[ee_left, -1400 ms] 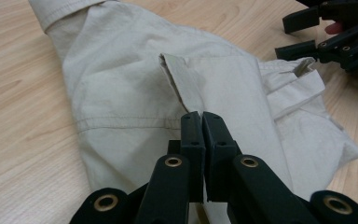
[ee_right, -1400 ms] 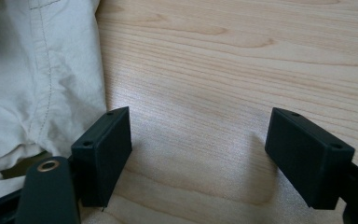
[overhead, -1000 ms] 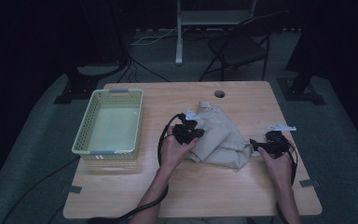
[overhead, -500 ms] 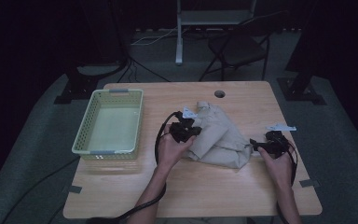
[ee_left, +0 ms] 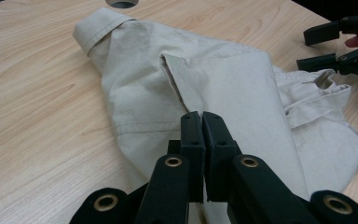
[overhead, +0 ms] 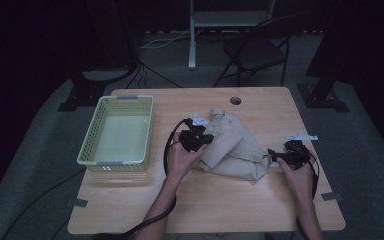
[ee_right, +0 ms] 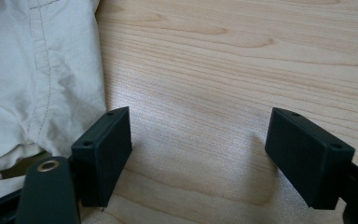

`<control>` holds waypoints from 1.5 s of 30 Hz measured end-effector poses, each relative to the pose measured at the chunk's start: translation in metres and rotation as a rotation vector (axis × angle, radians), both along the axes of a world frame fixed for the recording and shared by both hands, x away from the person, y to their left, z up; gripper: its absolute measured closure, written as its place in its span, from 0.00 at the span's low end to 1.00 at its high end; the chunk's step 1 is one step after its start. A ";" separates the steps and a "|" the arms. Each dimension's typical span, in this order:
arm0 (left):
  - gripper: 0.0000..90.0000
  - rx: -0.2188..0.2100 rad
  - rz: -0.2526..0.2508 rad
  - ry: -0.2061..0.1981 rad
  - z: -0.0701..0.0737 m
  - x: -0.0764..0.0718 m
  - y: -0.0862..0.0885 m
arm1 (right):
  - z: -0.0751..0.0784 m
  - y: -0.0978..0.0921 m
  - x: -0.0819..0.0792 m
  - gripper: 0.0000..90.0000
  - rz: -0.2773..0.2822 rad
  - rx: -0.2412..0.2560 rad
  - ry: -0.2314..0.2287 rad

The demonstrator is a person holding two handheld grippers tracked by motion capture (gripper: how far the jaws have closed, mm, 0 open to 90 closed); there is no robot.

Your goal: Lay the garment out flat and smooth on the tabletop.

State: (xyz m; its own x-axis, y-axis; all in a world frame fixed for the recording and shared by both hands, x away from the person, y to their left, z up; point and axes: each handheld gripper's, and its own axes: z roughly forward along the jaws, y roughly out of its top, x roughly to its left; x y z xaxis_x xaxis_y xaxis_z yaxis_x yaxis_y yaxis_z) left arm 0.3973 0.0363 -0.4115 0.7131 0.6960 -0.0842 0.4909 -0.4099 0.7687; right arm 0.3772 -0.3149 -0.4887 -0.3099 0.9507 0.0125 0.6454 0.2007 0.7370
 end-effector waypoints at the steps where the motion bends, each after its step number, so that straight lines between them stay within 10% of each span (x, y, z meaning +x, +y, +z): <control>1: 0.99 -0.001 0.001 -0.002 0.000 0.000 0.001 | 0.000 0.000 0.000 0.24 0.000 0.000 0.000; 45: 0.99 -0.005 0.081 -0.014 0.003 0.005 0.030 | 0.000 0.000 0.000 0.24 0.000 0.000 0.000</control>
